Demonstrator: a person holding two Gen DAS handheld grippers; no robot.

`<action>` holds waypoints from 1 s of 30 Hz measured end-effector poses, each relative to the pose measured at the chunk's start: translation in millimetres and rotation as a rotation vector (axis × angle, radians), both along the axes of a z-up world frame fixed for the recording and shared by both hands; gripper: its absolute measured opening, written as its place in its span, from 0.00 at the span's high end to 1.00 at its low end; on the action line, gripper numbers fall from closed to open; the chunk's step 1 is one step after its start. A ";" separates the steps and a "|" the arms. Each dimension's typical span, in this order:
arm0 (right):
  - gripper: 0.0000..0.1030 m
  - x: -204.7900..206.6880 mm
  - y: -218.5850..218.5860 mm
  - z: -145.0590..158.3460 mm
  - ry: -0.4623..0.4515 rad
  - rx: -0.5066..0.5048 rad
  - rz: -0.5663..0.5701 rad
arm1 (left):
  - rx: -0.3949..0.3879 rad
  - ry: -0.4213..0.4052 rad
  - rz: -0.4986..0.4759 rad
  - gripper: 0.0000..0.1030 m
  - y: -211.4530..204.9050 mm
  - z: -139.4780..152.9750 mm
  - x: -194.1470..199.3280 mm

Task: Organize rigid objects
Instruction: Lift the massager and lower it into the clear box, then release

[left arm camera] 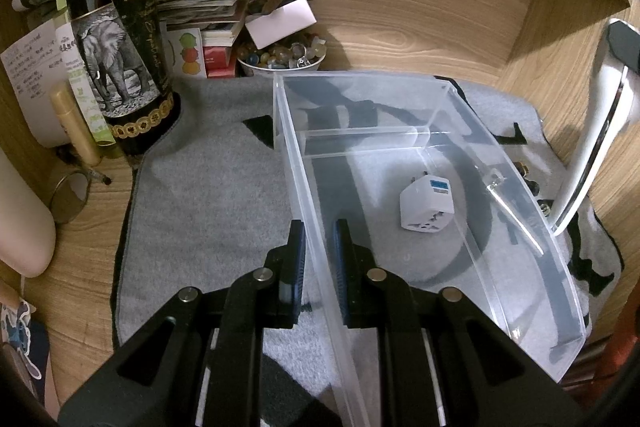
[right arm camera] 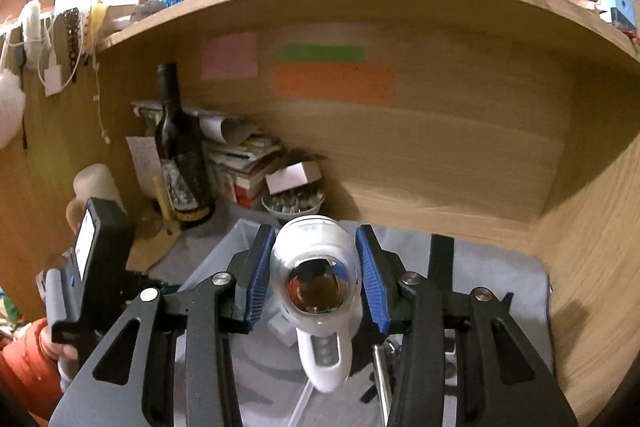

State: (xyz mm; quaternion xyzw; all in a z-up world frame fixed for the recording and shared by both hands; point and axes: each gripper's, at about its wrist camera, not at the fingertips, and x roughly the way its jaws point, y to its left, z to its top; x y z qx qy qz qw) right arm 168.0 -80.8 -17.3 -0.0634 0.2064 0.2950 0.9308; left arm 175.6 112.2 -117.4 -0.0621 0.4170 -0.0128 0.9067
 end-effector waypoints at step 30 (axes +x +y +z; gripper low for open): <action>0.63 16.3 29.3 -31.5 0.150 -0.047 0.078 | -0.004 -0.004 -0.001 0.86 0.9 0.6 0.1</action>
